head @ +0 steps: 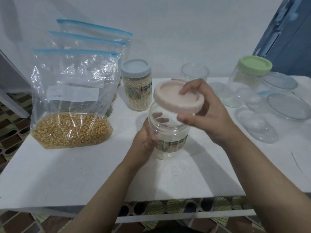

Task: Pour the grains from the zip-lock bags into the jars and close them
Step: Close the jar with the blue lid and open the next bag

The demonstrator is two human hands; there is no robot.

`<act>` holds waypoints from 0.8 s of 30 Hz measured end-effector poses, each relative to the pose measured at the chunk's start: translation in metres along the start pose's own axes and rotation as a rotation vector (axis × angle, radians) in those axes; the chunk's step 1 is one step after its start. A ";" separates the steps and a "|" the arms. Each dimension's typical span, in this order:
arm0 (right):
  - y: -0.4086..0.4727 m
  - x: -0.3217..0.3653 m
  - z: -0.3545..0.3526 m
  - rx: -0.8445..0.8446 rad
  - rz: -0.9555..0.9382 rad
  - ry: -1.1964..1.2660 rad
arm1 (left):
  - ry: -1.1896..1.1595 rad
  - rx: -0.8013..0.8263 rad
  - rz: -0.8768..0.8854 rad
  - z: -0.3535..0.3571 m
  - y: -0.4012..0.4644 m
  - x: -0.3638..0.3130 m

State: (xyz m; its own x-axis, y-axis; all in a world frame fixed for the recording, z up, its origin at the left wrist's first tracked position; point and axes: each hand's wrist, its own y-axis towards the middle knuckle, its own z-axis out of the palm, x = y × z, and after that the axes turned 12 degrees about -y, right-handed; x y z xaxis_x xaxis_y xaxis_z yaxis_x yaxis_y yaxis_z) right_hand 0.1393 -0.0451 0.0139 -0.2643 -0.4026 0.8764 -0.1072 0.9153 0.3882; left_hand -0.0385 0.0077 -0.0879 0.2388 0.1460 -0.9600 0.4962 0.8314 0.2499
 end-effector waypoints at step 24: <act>-0.013 -0.113 -0.063 -0.644 0.249 -0.912 | 0.053 -0.263 0.069 0.046 0.049 0.025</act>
State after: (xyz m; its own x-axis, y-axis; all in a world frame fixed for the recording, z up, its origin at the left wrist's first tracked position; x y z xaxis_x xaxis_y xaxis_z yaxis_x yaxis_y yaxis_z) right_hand 0.2308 -0.0120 -0.0717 -0.8349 0.1863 0.5179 0.4870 0.6885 0.5374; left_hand 0.0302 0.0278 -0.0941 0.2174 0.2291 -0.9488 0.2448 0.9282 0.2802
